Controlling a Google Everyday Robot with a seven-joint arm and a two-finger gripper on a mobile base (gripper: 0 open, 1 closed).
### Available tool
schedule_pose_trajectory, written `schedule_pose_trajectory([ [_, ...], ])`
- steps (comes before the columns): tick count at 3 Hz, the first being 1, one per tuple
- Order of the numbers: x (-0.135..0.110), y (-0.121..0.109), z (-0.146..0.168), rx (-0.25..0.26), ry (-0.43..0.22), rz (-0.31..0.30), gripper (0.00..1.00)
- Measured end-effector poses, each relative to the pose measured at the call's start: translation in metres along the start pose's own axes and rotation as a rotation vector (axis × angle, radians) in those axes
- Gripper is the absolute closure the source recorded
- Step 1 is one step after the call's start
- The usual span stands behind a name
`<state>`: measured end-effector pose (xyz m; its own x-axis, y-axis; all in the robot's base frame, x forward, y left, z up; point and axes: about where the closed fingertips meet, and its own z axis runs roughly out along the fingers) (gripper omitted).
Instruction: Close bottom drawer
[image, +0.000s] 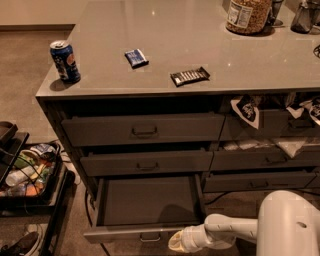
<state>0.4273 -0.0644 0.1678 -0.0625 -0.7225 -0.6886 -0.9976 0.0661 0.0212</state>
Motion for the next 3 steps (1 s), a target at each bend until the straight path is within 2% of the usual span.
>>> schedule_pose_trajectory([
  [1,0.002,-0.006,0.006,0.011,-0.013,-0.004,1.00],
  [3,-0.001,-0.032,0.013,0.020,0.013,-0.044,1.00],
])
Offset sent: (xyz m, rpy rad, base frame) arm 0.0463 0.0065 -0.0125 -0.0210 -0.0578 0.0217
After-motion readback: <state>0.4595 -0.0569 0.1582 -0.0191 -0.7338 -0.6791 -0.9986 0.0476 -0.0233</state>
